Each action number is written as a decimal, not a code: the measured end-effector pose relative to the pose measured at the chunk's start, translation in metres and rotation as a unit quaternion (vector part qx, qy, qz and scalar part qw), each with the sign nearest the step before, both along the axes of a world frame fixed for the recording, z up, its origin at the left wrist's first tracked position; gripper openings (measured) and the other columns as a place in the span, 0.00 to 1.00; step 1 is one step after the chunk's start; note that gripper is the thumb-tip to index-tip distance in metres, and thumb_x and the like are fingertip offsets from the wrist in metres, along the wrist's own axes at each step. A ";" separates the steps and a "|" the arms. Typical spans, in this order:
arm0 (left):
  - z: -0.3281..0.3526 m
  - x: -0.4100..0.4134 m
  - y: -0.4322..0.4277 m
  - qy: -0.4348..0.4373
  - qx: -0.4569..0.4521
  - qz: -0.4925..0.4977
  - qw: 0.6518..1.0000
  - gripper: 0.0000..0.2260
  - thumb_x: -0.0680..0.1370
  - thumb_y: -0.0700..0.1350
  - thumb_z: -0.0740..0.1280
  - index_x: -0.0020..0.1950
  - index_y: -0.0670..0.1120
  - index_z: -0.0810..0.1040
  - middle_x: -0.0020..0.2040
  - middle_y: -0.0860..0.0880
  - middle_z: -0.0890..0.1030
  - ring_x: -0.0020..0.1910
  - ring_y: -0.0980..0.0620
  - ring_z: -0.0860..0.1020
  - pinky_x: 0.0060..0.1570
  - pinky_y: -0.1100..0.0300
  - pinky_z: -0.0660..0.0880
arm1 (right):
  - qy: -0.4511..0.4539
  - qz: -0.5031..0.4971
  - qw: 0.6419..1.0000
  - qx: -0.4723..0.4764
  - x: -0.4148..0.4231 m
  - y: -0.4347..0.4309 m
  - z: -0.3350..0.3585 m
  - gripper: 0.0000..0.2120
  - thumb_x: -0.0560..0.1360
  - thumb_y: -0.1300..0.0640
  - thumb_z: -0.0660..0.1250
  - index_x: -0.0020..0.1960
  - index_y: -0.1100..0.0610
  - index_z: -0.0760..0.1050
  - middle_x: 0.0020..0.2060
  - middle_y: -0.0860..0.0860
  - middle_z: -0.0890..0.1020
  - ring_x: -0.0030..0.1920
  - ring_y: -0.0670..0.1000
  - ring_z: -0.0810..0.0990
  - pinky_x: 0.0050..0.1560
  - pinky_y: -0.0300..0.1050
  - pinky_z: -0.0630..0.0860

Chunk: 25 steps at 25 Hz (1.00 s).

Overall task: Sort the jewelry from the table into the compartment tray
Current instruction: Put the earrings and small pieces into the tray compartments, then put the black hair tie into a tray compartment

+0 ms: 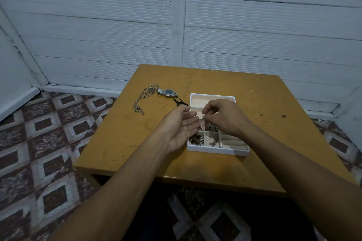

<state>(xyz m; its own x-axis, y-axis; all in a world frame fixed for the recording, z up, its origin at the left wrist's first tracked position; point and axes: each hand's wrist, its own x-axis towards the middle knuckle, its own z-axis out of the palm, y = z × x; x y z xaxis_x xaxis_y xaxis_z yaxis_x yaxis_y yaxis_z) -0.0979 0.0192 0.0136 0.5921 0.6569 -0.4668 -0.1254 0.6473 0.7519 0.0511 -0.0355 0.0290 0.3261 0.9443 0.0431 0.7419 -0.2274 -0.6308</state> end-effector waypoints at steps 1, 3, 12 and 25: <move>-0.001 -0.005 0.002 0.002 0.006 0.008 1.000 0.16 0.80 0.47 0.60 0.60 0.37 0.75 0.60 0.38 0.78 0.57 0.44 0.78 0.61 0.53 0.73 | 0.001 0.003 1.000 0.001 -0.003 0.002 -0.001 0.05 0.71 0.60 0.70 0.43 0.50 0.79 0.36 0.47 0.82 0.34 0.41 0.76 0.33 0.31 0.69; -0.003 -0.016 0.007 0.005 0.019 0.028 0.999 0.15 0.80 0.47 0.61 0.60 0.37 0.75 0.59 0.39 0.78 0.59 0.44 0.78 0.64 0.51 0.72 | 0.005 0.006 1.000 0.002 -0.009 0.007 -0.002 0.06 0.71 0.60 0.70 0.42 0.49 0.79 0.36 0.46 0.82 0.34 0.39 0.76 0.30 0.28 0.67; -0.013 -0.047 0.026 0.089 0.093 0.126 0.984 0.10 0.80 0.45 0.61 0.55 0.41 0.78 0.55 0.42 0.81 0.56 0.46 0.79 0.63 0.51 0.74 | -0.004 0.024 1.000 -0.002 -0.029 0.037 -0.009 0.06 0.71 0.59 0.71 0.44 0.49 0.79 0.38 0.46 0.82 0.38 0.44 0.79 0.37 0.36 0.72; -0.061 -0.028 0.028 0.358 0.607 -0.034 0.708 0.18 0.78 0.49 0.61 0.67 0.48 0.73 0.61 0.51 0.77 0.61 0.53 0.72 0.60 0.60 0.69 | -0.251 0.083 0.963 -0.058 -0.013 0.098 -0.014 0.21 0.75 0.48 0.67 0.65 0.56 0.75 0.67 0.54 0.74 0.67 0.56 0.68 0.68 0.52 0.67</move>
